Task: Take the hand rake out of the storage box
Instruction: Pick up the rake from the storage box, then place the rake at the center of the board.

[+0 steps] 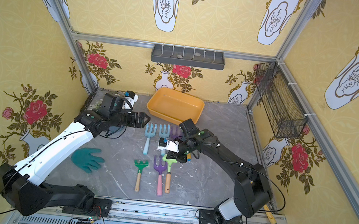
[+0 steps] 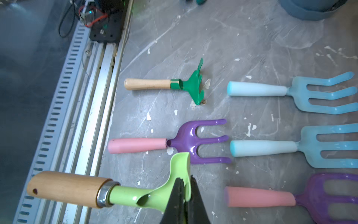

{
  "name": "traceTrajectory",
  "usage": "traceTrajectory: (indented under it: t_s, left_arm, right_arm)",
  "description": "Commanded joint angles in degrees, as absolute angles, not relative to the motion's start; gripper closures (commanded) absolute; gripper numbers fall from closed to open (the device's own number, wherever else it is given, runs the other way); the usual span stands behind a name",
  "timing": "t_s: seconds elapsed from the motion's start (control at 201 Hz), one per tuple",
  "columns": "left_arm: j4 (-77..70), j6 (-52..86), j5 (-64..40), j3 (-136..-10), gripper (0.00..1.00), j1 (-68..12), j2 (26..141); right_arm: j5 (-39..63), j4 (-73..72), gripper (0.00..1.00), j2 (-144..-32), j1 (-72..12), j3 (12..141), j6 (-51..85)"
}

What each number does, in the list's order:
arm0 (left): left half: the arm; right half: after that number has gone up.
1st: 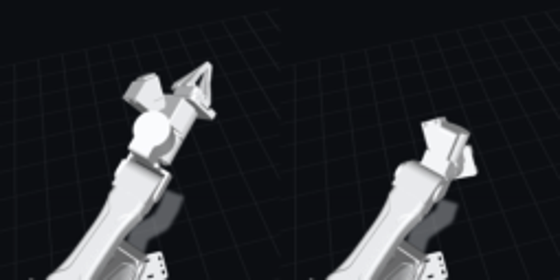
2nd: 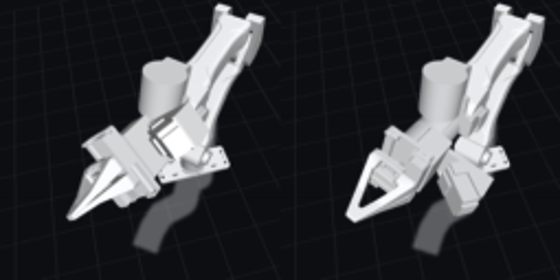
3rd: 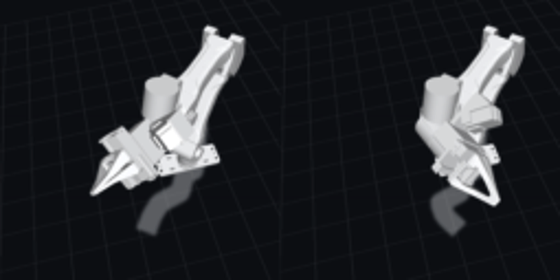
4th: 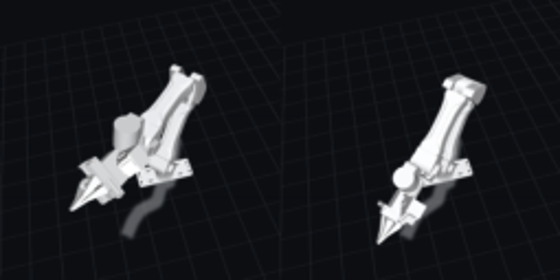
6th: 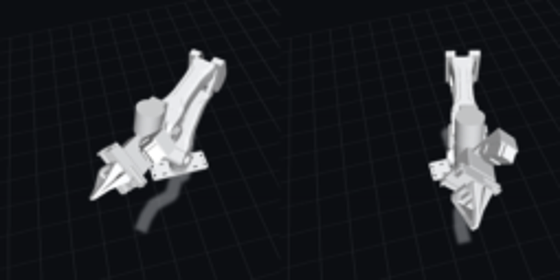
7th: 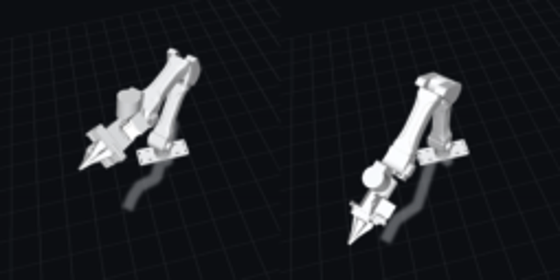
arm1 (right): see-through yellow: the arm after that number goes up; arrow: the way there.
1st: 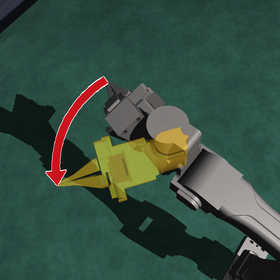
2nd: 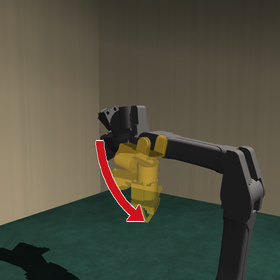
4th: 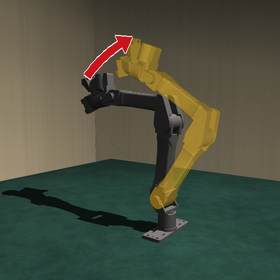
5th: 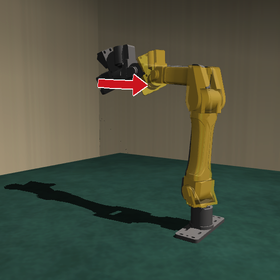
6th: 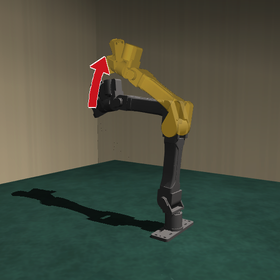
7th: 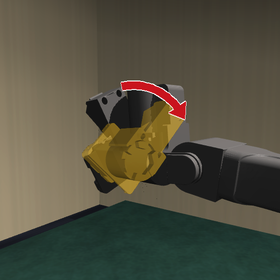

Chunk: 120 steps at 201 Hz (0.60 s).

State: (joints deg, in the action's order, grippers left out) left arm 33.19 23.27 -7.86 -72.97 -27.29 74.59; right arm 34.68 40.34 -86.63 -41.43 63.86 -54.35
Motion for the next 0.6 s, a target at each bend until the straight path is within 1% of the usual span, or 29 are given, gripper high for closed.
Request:
traceTrajectory:
  t_s: [0.0,0.129,0.139,0.363,0.592]
  left_arm:
    - [30.2,24.7,-5.5,-70.8,0.0,-26.3,73.2]
    - [29.8,24.6,-5.2,-69.5,0.0,-25.5,71.5]
    - [29.8,24.6,-5.3,-69.5,0.0,-24.2,71.3]
    - [30.1,24.2,-4.8,-68.7,0.0,-22.4,70.0]
    - [30.1,24.2,-4.8,-67.4,0.0,-22.0,70.4]
  right_arm:
    - [30.5,33.0,1.0,-86.1,-41.9,60.3,-56.4]
    - [27.3,31.4,1.0,-89.5,-41.8,59.2,-59.3]
    - [27.1,31.3,1.0,-89.8,-41.8,59.2,-59.4]
    - [25.4,28.4,1.0,-93.3,-41.7,56.9,-59.4]
    - [26.3,27.3,1.0,-95.3,-41.0,56.2,-58.4]
